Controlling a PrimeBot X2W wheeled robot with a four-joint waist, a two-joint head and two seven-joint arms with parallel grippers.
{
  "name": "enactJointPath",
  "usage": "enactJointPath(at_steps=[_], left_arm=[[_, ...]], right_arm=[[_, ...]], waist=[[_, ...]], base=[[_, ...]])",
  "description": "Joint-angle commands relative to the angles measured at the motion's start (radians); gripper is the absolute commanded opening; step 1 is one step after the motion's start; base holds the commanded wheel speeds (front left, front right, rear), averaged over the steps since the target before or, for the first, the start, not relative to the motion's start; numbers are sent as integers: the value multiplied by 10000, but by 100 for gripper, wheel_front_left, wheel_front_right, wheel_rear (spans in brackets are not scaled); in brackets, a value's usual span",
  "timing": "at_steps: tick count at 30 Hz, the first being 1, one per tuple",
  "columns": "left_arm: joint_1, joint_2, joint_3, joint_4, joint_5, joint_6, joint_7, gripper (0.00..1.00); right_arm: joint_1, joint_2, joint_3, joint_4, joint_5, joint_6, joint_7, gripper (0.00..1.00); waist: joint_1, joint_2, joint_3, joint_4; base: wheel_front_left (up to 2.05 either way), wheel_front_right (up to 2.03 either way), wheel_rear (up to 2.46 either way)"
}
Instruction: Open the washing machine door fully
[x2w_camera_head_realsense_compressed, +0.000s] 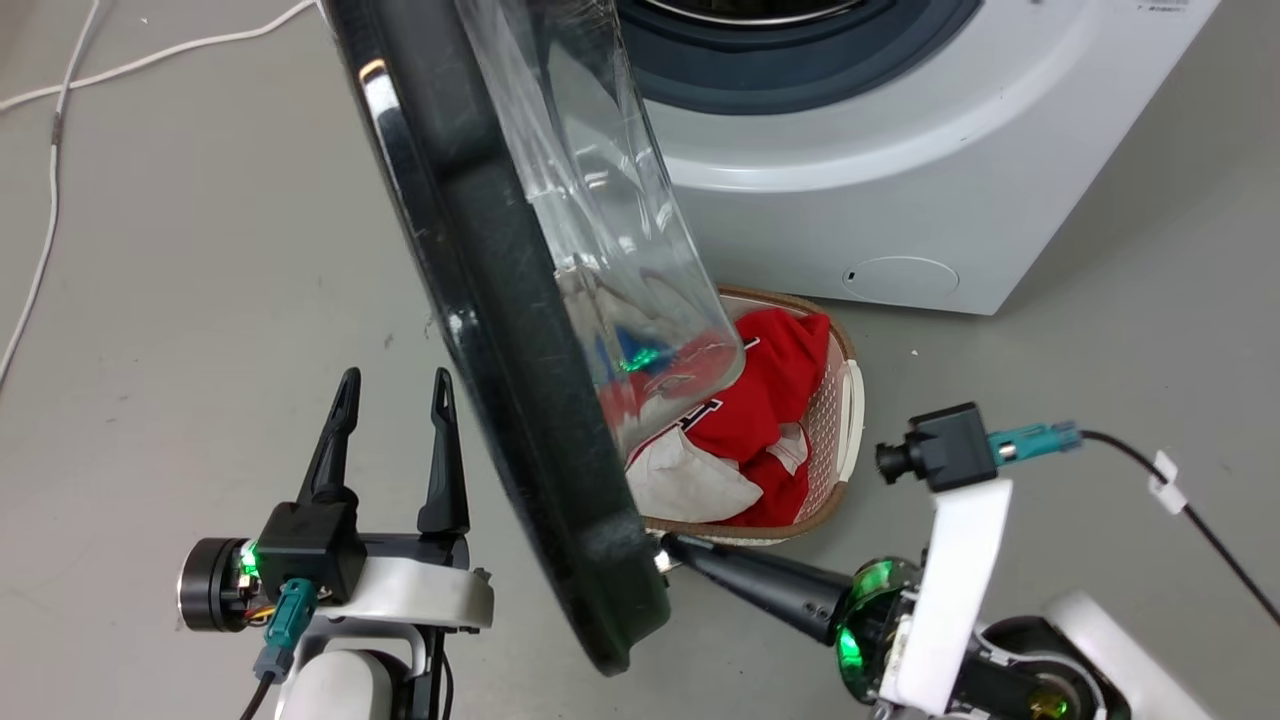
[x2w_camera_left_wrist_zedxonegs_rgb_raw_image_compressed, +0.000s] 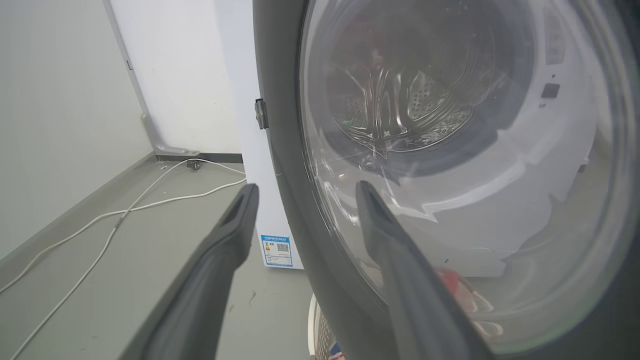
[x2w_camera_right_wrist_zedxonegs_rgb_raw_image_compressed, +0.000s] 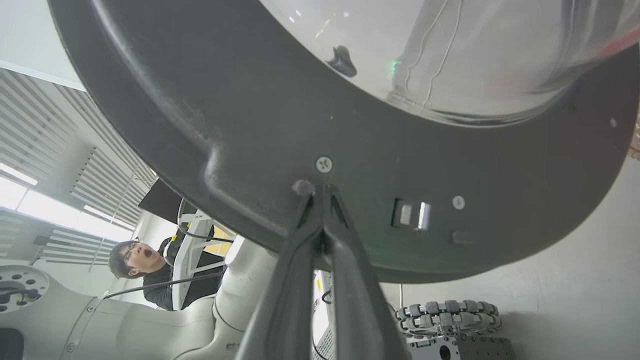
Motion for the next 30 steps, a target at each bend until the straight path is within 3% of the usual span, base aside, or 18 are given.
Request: enactJointPath(at_steps=[1,6,11,12,14,15,16,24,28,30], left_arm=[[93,2,28,20,29,7,-28,100],[283,2,50,72,50,28,-28,100],[532,2,109,109,91,23,-28,100],[581,2,121,121,104,9,-28,100],[701,3,179,141,114,-3,-28,100],[746,2,203,142,131,-12,-28,100],[806,3,237,145,129,-12,-28,100],[1264,2,475,155,209,-99,-28,100],[1442,2,539,99,247,-133,-28,100],[1525,5,581,82,272,-127,-28,100]], right_arm=[[147,123,144,57,67,29,-3,0],[305,234,357,284,63,29,-295,0],[617,119,-46,407,-105,29,-1311,0],[720,96,-166,397,-89,29,-1558,19],[945,13,-418,327,-113,29,-2066,42],[1064,-21,-567,292,-142,29,-2354,87],[1180,-47,-703,250,-154,29,-2649,100],[1842,-228,-2010,360,-1556,29,-6169,100],[1963,-178,-2880,856,-3375,27,-7233,100],[2002,199,-3954,971,-5013,27,-7291,100]], waist=[[1,0,-75,13],[1,0,-313,-6],[1,0,-648,-101],[1,0,-734,-126],[1,0,-914,-194],[1,0,-1011,-230],[1,0,-1107,-272],[1,0,-1770,-553],[1,0,-1956,-659],[1,0,-2023,-723]], base=[[0,0,0],[0,0,0],[0,0,0],[0,0,0],[0,0,0],[0,0,0],[0,0,0],[0,0,0],[0,0,0],[0,0,0]])
